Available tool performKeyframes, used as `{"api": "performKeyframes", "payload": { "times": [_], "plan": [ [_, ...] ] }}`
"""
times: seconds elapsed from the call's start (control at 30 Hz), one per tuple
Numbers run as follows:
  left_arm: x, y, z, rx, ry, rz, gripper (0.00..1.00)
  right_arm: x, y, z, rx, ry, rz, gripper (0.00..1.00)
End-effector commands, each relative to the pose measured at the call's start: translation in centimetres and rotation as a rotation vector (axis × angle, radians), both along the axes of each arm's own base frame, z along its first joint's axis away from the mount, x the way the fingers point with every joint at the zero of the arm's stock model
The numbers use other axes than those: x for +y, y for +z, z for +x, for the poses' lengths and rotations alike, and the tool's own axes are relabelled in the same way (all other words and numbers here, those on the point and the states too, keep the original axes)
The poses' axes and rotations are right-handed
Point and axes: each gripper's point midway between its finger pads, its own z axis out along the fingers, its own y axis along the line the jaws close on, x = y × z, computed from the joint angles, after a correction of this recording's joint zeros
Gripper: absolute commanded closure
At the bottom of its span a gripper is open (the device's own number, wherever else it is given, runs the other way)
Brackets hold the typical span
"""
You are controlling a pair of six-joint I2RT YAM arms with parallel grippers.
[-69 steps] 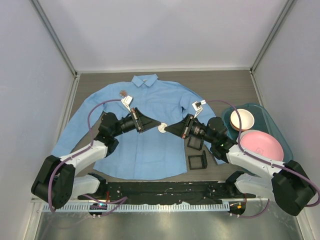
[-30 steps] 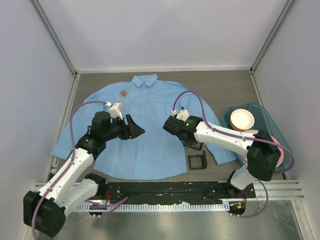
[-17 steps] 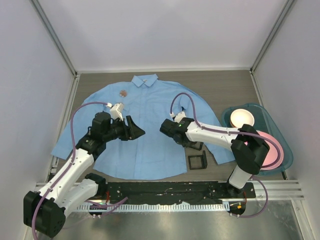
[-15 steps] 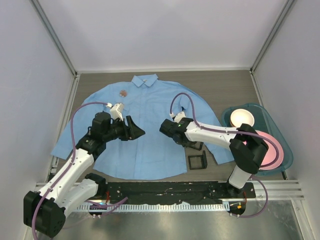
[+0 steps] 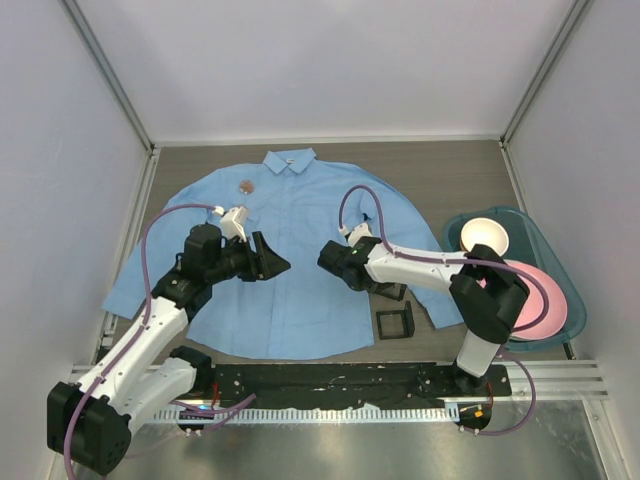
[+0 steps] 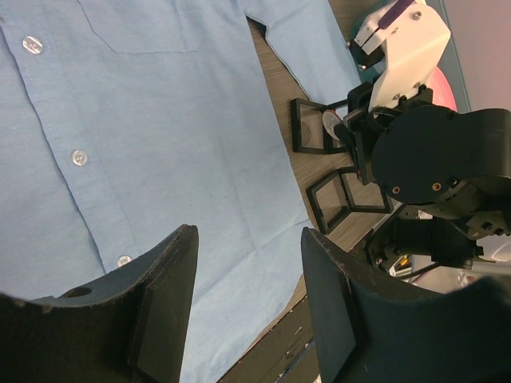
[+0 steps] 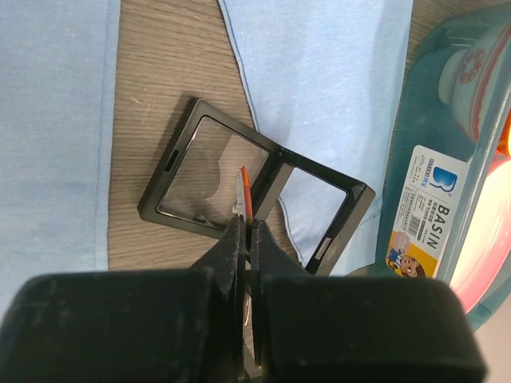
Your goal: Remove the brooch from the garment
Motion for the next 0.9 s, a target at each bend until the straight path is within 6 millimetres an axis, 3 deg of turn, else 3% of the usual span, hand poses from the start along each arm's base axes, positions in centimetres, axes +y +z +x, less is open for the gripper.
{"api": "performKeyframes", "payload": {
  "times": [0.0,0.87],
  "plan": [
    [-0.3,0.8,0.3,-0.049,-0.021,-0.015,0.42,-0.8,0.4,0.7,-0.05,-0.021,-0.048,0.99],
    [-0.4,0.5,0.6,-0.04,-0.026,-0.01,0.43,-1.9,-0.5,1.4,-0.059,-0.019,-0.142,0.99]
  ]
}}
